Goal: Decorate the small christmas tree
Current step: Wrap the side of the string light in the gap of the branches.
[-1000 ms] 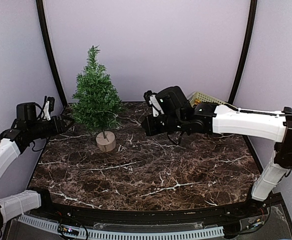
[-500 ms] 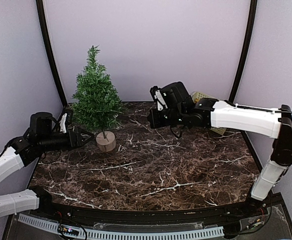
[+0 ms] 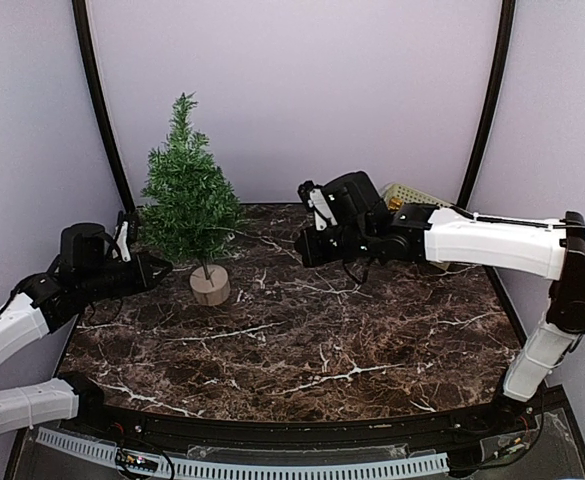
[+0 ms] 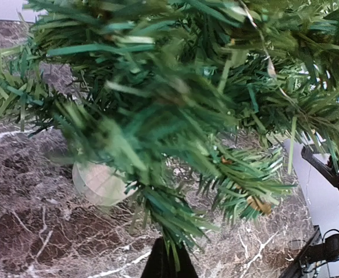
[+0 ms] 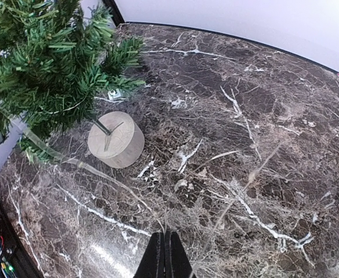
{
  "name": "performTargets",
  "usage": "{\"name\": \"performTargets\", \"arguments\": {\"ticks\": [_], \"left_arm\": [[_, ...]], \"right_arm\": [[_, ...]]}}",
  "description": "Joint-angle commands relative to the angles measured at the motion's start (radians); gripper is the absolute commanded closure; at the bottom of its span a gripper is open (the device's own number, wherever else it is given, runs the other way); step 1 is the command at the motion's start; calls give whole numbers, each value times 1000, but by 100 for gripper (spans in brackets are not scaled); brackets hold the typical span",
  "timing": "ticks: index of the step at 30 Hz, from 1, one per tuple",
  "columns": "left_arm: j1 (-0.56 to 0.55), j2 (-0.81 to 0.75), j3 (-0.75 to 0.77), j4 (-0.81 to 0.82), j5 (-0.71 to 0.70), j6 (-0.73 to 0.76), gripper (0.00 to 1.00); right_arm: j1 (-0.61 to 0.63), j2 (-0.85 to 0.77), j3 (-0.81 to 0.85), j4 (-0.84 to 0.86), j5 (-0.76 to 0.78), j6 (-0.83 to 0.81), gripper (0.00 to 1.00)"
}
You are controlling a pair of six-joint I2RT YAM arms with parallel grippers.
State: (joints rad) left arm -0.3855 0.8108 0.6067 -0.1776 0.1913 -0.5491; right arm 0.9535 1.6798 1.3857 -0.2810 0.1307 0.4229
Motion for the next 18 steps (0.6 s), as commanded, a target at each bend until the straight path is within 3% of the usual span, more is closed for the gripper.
{"name": "performTargets", "arguments": {"ticks": [1, 4, 9, 15, 18], "left_arm": [[19, -23, 16, -26, -74, 57, 100], [90, -17, 14, -49, -23, 90, 100], [299, -2, 8, -39, 151, 173, 100], [417, 91, 55, 5, 235, 231, 99], [425, 115, 93, -4, 218, 244, 89]], "right_arm": [[57, -54, -11, -7, -8, -29, 100], [98, -61, -5, -41, -4, -25, 100], [156, -51, 15, -65, -7, 3, 100], [176, 10, 53, -16, -28, 37, 100], [176, 39, 93, 2, -12, 40, 100]]}}
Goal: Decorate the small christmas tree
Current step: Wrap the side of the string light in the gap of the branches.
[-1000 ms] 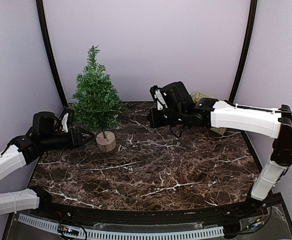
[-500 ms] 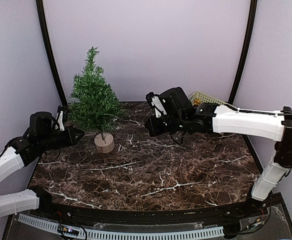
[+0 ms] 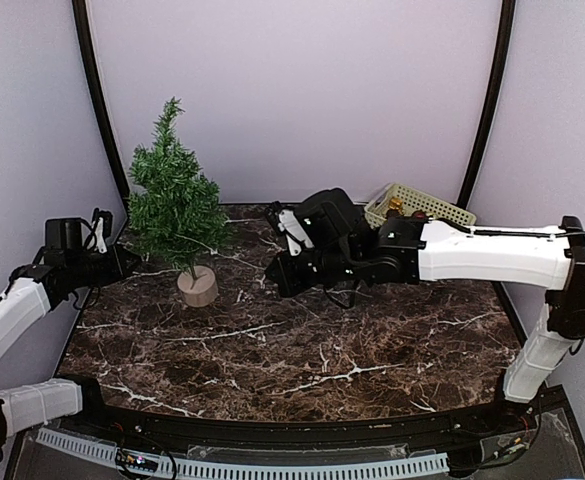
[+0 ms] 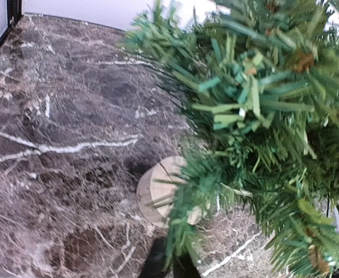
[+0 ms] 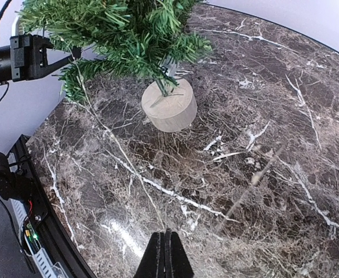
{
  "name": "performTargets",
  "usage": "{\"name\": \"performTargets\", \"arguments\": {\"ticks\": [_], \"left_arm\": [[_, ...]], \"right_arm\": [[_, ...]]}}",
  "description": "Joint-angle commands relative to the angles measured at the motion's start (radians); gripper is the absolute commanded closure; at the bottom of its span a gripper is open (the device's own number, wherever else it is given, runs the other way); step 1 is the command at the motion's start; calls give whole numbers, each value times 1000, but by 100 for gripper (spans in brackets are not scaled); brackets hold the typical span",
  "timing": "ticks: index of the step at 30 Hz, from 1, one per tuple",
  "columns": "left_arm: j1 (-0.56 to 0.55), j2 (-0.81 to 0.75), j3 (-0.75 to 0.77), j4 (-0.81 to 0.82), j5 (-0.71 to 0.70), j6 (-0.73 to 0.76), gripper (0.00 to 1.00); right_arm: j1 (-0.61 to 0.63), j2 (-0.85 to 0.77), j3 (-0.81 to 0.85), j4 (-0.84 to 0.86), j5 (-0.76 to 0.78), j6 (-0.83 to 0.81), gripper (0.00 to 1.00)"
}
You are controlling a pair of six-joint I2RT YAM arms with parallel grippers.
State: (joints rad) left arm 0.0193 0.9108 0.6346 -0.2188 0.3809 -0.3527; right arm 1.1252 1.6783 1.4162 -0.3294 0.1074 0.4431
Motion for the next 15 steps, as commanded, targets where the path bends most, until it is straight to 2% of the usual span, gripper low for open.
{"name": "performTargets", "arguments": {"ticks": [1, 2, 3, 5, 7, 10, 14, 15], "left_arm": [[20, 12, 70, 32, 36, 47, 79], [21, -2, 70, 30, 39, 42, 74], [21, -14, 66, 17, 38, 38, 63], [21, -68, 54, -19, 31, 20, 51], [20, -115, 36, -61, 39, -18, 44], [-5, -181, 1, -103, 67, -75, 40], [-157, -259, -46, -89, 28, -177, 38], [-228, -261, -47, -83, 12, -209, 38]], "right_arm": [[4, 49, 82, 46, 25, 14, 100], [4, 57, 106, 40, 45, 5, 100], [3, 65, 126, 29, 65, -5, 100], [-8, 81, 167, 6, 104, -22, 100], [-21, 91, 197, -12, 118, -40, 100], [-46, 90, 222, -15, 123, -67, 100], [-84, 95, 260, -19, 119, -101, 100], [-90, 97, 273, -21, 116, -108, 100]]}}
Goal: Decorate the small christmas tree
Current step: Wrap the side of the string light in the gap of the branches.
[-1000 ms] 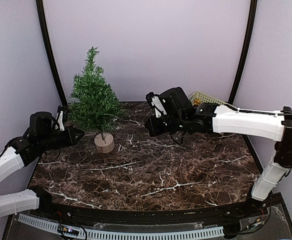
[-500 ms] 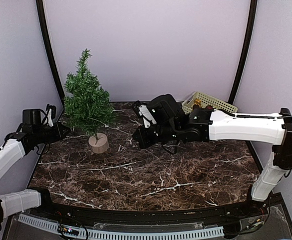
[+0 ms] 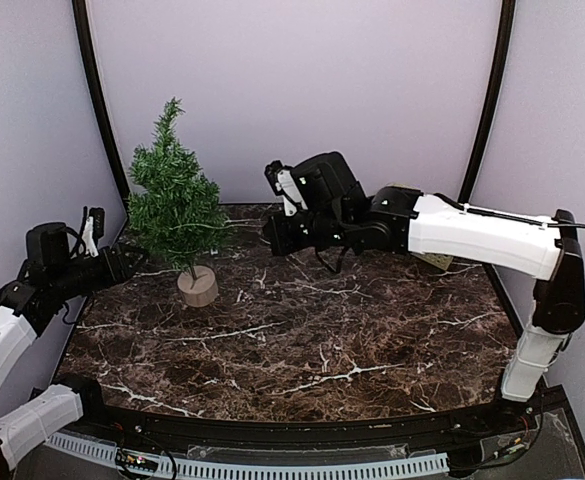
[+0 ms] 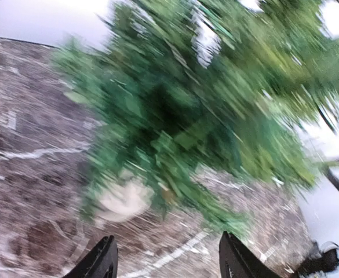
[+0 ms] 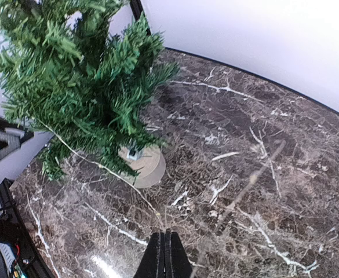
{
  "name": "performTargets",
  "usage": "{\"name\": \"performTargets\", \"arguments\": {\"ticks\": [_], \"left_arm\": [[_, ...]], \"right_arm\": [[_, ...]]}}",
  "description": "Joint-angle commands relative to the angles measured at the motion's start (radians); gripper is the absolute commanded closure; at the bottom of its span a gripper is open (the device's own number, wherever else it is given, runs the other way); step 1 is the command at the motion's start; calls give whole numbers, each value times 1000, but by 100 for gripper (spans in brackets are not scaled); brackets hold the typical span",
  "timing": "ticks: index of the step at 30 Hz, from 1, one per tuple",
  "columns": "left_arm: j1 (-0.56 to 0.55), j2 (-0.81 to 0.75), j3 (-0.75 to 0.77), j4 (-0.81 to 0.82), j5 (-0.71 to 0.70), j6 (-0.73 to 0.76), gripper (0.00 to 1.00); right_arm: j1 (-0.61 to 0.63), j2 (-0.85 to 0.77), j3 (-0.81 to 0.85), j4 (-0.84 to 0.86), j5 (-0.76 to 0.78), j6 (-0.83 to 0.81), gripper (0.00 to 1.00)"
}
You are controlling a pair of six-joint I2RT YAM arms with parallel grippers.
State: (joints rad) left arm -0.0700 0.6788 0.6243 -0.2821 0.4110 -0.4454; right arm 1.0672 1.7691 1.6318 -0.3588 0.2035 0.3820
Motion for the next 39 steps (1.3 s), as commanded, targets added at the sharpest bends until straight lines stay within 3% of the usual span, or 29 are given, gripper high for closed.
{"name": "performTargets", "arguments": {"ticks": [1, 4, 8, 14, 25, 27, 31, 39], "left_arm": [[-176, -26, -35, -6, -50, -129, 38], [-315, 10, -18, 6, -107, -173, 37], [-390, 44, -15, 58, -145, -209, 33], [-402, 124, -29, 141, -182, -238, 24], [-405, 206, -59, 278, -208, -269, 25], [-406, 200, -65, 279, -218, -272, 34], [-405, 172, -79, 259, -245, -275, 65], [-406, 102, -110, 164, -278, -270, 95]], "right_arm": [[-39, 10, 71, 5, 16, -55, 100], [-52, 15, 109, 1, 14, -72, 100], [-65, 20, 141, 8, -2, -79, 100], [-107, 77, 181, 14, -45, -76, 100], [-152, 165, 190, 100, -112, -72, 100], [-159, 182, 198, 117, -123, -64, 100], [-172, 220, 235, 142, -143, -56, 100], [-197, 331, 302, 177, -200, -52, 100]]}}
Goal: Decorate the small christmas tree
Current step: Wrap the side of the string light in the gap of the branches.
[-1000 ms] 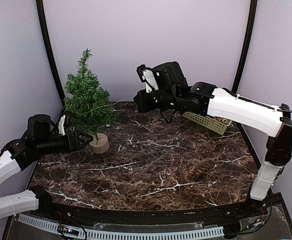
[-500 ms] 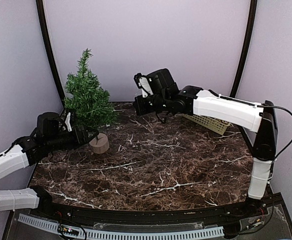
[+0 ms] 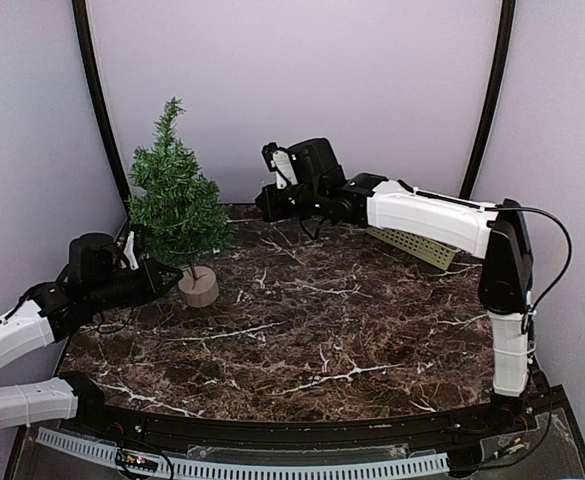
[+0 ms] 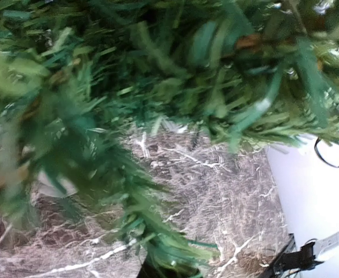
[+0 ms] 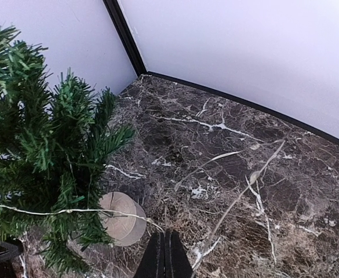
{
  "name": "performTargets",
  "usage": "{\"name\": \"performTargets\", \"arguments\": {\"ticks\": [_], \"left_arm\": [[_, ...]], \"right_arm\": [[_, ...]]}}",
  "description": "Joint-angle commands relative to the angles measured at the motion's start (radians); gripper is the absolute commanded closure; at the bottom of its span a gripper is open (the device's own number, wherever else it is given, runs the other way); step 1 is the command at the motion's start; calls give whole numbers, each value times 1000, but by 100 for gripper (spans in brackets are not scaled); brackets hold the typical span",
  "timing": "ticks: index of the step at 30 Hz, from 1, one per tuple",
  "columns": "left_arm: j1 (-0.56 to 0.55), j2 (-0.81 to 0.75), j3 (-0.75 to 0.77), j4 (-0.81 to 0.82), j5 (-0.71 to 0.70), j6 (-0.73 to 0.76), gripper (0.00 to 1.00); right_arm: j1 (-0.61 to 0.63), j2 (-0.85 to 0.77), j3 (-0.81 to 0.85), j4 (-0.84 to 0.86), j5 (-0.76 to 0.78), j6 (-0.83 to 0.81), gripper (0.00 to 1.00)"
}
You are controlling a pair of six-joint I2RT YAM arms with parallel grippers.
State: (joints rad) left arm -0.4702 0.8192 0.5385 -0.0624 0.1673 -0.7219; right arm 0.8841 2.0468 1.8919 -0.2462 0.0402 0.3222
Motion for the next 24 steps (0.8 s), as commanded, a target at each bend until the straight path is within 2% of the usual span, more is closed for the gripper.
{"name": "performTargets", "arguments": {"ticks": [1, 3, 7, 13, 19, 21, 23, 24], "left_arm": [[-5, -51, -26, -66, -44, 12, 97], [-3, -70, -21, -104, -71, 49, 100], [41, -104, -19, -133, -73, 135, 100], [250, -119, -9, -139, 98, 238, 100], [350, -21, 74, -146, 178, 364, 100], [372, 14, 103, -155, 166, 401, 98], [394, 39, 127, -163, 151, 424, 93], [405, 50, 135, -165, 136, 431, 87]], "right_arm": [[-14, 64, 40, 72, -56, 6, 100], [-14, 74, 26, 84, -84, 5, 100], [-12, 42, -45, 106, -136, 11, 100], [13, -78, -247, 137, -154, 3, 100], [99, -137, -317, 123, -160, -5, 100], [123, -137, -314, 119, -163, -4, 100], [143, -133, -308, 123, -169, 3, 100], [151, -130, -305, 128, -173, 7, 100]]}}
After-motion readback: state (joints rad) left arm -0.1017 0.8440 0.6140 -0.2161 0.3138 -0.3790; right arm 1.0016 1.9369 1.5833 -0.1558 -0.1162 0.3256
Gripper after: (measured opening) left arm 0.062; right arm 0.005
